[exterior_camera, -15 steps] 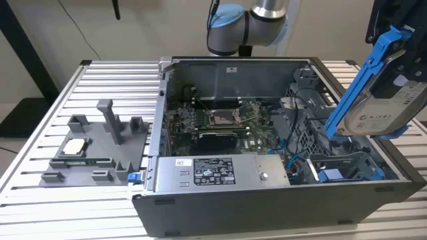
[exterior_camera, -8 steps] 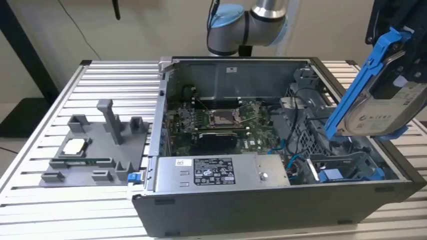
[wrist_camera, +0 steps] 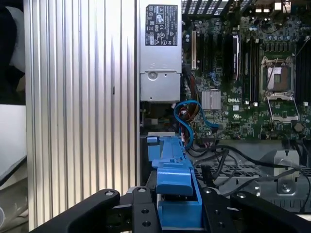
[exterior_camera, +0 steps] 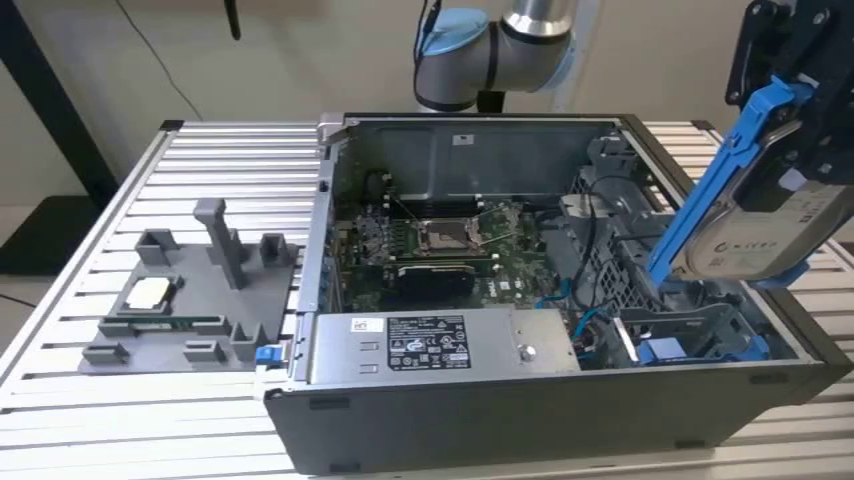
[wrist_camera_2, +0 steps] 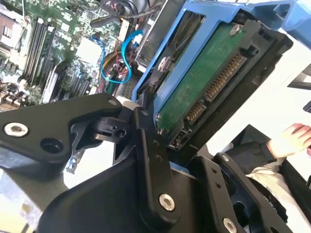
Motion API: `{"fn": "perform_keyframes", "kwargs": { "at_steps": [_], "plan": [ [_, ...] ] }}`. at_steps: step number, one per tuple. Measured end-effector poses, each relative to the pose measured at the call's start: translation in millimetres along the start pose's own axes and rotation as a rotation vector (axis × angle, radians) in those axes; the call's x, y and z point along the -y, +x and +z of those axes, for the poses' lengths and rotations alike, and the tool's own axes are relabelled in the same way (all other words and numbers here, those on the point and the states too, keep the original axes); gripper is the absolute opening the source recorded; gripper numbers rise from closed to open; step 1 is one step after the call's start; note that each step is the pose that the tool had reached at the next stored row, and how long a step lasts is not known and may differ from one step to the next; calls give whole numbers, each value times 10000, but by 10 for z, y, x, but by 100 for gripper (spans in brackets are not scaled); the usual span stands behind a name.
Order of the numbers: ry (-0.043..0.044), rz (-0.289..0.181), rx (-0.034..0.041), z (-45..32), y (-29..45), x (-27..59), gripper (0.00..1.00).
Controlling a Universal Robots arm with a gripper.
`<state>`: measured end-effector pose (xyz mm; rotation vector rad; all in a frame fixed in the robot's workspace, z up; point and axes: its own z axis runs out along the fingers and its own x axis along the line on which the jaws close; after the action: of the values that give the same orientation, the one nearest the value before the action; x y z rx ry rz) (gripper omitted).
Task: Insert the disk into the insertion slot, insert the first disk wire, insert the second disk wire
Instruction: 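Insert the disk into the insertion slot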
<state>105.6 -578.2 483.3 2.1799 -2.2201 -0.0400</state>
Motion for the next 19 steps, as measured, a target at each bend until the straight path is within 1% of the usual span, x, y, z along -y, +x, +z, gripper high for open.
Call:
{"fn": "perform_keyframes", "kwargs": {
  "at_steps": [9, 19],
  "plan": [
    [0, 0, 0, 114, -1, 20, 33],
    [0, 0, 0, 199, -1, 26, 33]
  ]
}}
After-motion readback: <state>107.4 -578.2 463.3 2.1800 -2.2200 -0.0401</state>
